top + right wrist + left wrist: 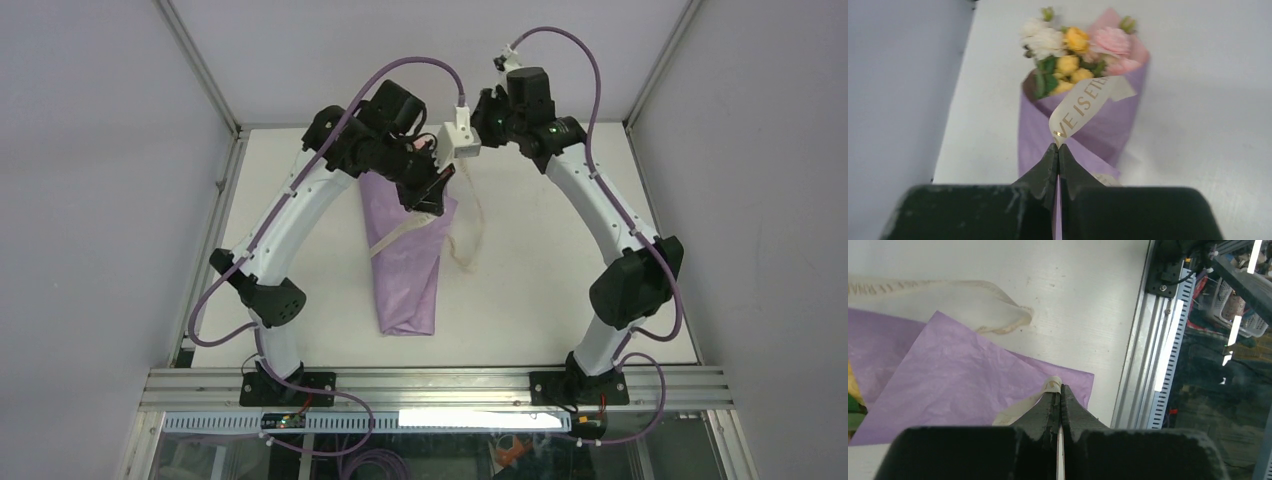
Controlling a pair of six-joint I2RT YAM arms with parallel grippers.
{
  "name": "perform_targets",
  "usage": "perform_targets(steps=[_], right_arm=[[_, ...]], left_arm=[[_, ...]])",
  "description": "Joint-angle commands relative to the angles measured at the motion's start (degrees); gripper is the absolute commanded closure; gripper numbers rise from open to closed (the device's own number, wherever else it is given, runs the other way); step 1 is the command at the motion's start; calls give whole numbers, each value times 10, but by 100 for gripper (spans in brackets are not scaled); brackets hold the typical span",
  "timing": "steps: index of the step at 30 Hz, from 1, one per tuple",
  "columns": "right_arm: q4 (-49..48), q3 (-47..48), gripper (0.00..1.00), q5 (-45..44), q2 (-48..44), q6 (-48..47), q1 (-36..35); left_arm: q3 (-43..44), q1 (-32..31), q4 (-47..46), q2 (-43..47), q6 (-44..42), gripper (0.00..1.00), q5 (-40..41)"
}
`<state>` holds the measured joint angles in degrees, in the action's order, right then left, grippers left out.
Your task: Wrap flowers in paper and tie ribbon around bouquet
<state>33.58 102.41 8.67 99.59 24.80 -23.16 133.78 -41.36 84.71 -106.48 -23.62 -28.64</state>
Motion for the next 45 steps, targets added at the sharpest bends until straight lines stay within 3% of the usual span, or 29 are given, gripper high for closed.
perform_targets(steps=[1, 9, 13, 18, 21, 26, 29, 34, 39, 45], right_arm=[[-64, 25, 100, 144, -8, -50, -38], [-155, 36, 100, 283, 69, 14, -93], [-175, 75, 100, 312, 146, 50, -130], [-212, 84, 100, 424, 230, 107, -150], [-84, 127, 86, 429, 259, 19, -162], [52, 159, 31, 341, 250, -74, -144], [35, 132, 20, 317, 217, -63, -97], [46, 73, 27, 289, 189, -60, -36], [80, 34, 52, 320, 231, -75, -32], [5, -42, 56, 329, 227, -37, -22]], left_arm=[[83, -29, -3, 13, -27, 100, -6], [185, -49, -67, -10, 12, 100, 42], [167, -56, -73, -12, 17, 100, 24], [130, -56, -64, 13, 9, 100, 35], [115, -55, -60, 19, 2, 100, 50], [91, -54, -62, 17, 2, 100, 62], [74, -51, -71, 15, 13, 100, 72], [45, -21, -113, 8, 57, 100, 99], [45, 22, -180, -24, 104, 100, 111], [45, 60, -262, -99, 113, 100, 187]])
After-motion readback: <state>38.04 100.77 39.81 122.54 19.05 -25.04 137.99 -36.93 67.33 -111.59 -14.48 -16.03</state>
